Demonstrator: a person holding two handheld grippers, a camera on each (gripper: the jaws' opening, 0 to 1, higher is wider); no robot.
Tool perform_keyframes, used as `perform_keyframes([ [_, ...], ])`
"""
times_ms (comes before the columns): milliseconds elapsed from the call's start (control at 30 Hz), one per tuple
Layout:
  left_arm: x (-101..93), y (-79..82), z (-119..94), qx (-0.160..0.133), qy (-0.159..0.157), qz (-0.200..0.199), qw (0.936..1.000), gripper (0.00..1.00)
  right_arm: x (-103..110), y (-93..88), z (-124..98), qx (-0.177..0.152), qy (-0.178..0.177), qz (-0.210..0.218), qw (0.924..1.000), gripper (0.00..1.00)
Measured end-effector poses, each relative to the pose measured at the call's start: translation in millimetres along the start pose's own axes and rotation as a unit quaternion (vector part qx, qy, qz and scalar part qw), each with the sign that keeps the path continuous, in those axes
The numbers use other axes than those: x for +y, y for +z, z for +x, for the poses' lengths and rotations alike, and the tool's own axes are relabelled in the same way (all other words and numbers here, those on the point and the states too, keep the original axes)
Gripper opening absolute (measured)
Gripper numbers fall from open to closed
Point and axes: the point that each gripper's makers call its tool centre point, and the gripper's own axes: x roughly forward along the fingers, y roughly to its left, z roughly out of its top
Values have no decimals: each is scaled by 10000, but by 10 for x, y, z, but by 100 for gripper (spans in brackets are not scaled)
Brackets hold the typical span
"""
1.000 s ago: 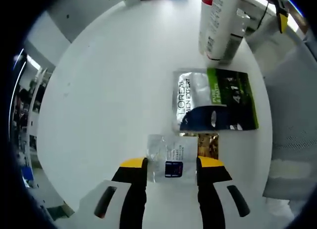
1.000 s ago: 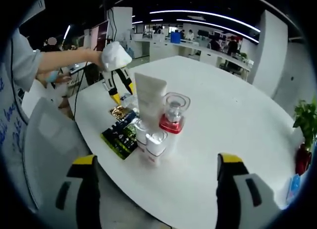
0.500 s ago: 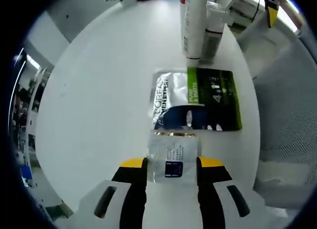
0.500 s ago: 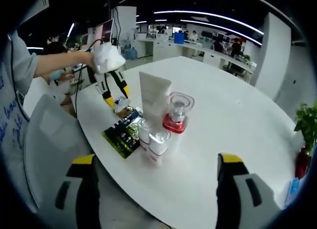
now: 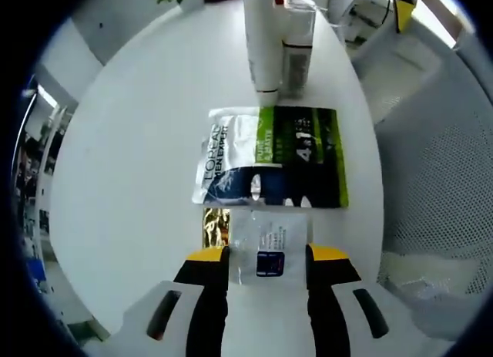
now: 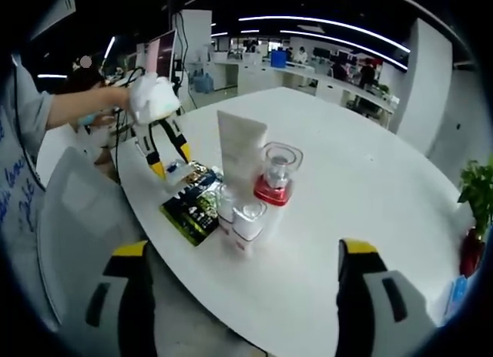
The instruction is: Arrange the skincare products in the storage area until every visible bottle or jar stands upright without overlapping.
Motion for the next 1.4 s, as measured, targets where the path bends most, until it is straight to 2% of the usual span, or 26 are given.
perform_keyframes([
  [600, -247, -63, 117, 34, -170, -108, 9998, 36, 9, -2, -4, 0, 14, -62, 10000, 100],
  [1400, -329, -55, 193, 32, -205, -154, 9997, 37, 46, -36, -5, 74, 60, -135, 9999, 100],
])
